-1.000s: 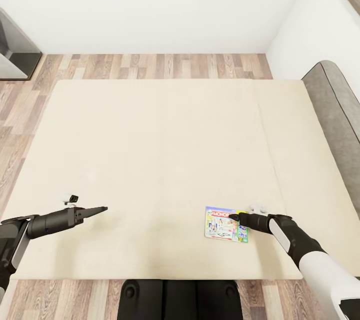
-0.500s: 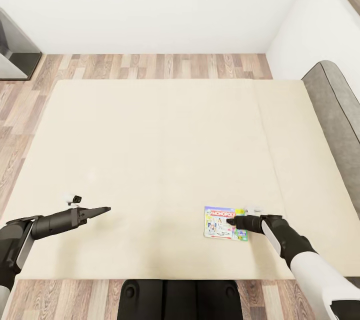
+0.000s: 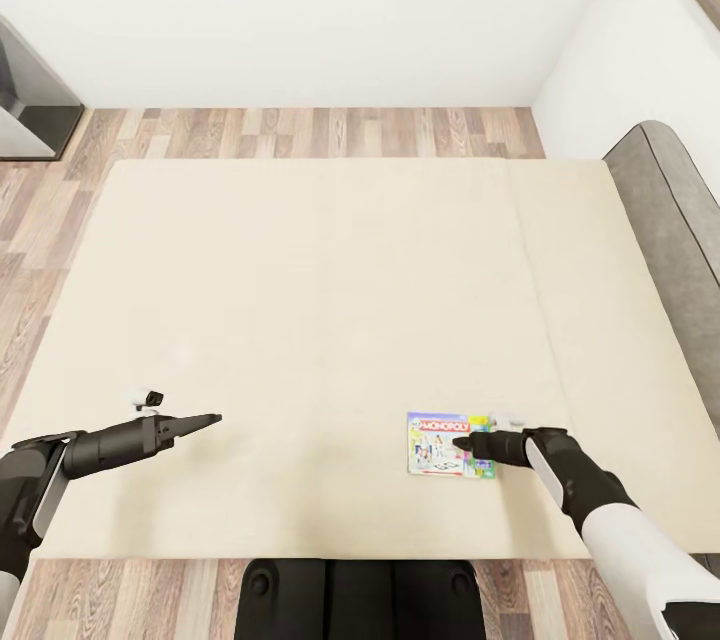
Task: Put all the toys in the child's room - the three board games (two on the bed and one on the table), the two jigsaw puzzles on the table, and the tennis ball on the table - inside the toy box on the table in the child's room.
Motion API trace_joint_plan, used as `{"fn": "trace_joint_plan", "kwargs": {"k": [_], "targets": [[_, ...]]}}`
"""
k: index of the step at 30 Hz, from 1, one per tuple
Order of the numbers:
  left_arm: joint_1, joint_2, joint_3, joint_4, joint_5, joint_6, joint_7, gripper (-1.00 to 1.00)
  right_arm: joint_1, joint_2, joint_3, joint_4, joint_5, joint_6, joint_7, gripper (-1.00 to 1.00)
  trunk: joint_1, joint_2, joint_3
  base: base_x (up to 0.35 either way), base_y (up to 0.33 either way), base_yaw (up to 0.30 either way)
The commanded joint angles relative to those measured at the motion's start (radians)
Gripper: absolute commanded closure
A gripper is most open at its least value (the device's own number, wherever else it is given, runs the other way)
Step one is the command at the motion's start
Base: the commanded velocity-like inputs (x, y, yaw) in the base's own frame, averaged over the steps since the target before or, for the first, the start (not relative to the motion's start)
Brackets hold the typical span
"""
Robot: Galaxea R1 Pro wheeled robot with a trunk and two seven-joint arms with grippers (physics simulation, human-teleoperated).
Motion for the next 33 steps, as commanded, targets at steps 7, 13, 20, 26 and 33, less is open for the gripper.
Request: {"fn": "trace_joint_plan", "kwargs": {"k": [7, 13, 20, 26, 33], "targets": [[0.0, 0.0, 0.0, 0.0, -0.001, 0.011, -0.004, -1.0, 0.0, -0.001, 0.003, -0.005, -0.01, 0.036, -0.001, -1.0, 0.001, -0.001, -0.001, 0.0, 0.0, 0.0], [0.0, 0.0, -0.001, 0.0, -0.001, 0.011, -0.004, -1.0, 0.0, -0.001, 0.002, -0.005, -0.044, 0.04, -0.001, -1.0, 0.001, -0.001, -0.001, 0.0, 0.0, 0.0], [0.0, 0.0, -0.001, 0.0, -0.001, 0.011, -0.004, -1.0, 0.0, 0.0, 0.002, -0.006, -0.083, 0.042, -0.001, -1.0, 0.001, -0.001, -0.001, 0.0, 0.0, 0.0], [0.0, 0.0, -0.001, 0.0, -0.001, 0.011, -0.004, -1.0, 0.0, 0.0, 0.001, -0.006, -0.117, 0.044, -0.001, -1.0, 0.001, -0.001, -0.001, 0.0, 0.0, 0.0], [0.0, 0.0, -0.001, 0.0, -0.001, 0.011, -0.004, -1.0, 0.0, -0.001, 0.0, -0.006, -0.18, 0.045, -0.001, -1.0, 0.001, -0.001, 0.001, 0.0, 0.0, 0.0]]}}
